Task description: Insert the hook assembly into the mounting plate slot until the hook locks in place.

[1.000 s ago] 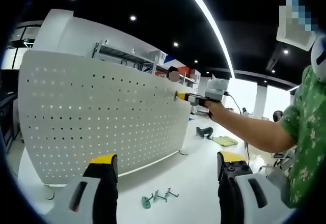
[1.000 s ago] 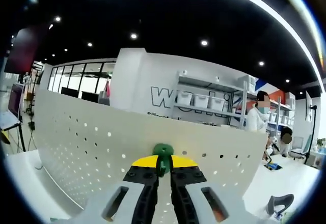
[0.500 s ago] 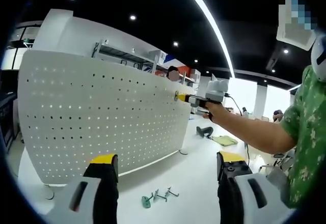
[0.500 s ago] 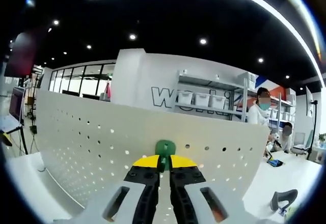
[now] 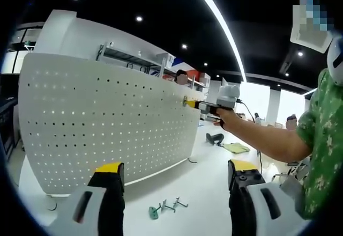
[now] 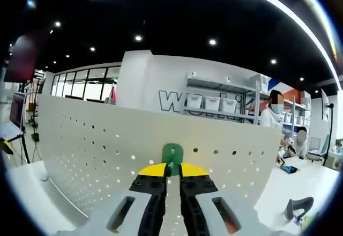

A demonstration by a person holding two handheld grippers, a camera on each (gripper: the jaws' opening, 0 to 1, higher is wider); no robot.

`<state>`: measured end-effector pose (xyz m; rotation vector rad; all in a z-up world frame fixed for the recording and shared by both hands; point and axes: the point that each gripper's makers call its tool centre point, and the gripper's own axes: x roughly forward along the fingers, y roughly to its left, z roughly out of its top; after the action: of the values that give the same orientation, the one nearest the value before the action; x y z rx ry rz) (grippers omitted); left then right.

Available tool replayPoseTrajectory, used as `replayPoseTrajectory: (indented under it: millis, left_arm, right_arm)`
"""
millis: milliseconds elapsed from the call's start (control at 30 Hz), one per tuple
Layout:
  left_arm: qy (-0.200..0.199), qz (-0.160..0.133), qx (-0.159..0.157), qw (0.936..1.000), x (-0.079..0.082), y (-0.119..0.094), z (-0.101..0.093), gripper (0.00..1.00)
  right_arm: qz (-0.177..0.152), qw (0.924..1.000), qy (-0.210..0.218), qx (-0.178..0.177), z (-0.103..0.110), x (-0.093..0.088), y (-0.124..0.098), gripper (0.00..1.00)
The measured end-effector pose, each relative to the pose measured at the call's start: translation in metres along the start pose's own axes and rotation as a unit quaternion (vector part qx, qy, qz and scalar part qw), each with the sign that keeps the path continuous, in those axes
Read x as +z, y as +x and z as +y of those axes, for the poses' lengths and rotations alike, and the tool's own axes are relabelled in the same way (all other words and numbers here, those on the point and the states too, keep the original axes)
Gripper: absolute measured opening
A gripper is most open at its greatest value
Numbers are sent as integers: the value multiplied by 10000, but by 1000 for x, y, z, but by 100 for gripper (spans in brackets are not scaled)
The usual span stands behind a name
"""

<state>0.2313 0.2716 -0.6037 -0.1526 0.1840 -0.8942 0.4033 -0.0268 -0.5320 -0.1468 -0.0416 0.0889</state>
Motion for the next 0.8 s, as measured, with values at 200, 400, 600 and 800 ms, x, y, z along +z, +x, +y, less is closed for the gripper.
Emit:
replayPoseTrajectory:
  millis: [200,400,600,800]
  left_arm:
    - [8,8,-28,10000,0,1,-2,81]
    - [8,-9,-59,10000,0,3,-4,82]
    - [32,-7,-76,10000,1,1,-7,82]
    - [43,5,-63,10000,0,-1,-7,82]
  right_arm:
    - [29,10000,56,-8,-3,-5,-7,14]
    - [36,9999,86,37,-2,-7,-13,22]
    - [35,9998,85,150,3,-8,-17,31]
    - [50,9993,220,300,9,-12,-21,46]
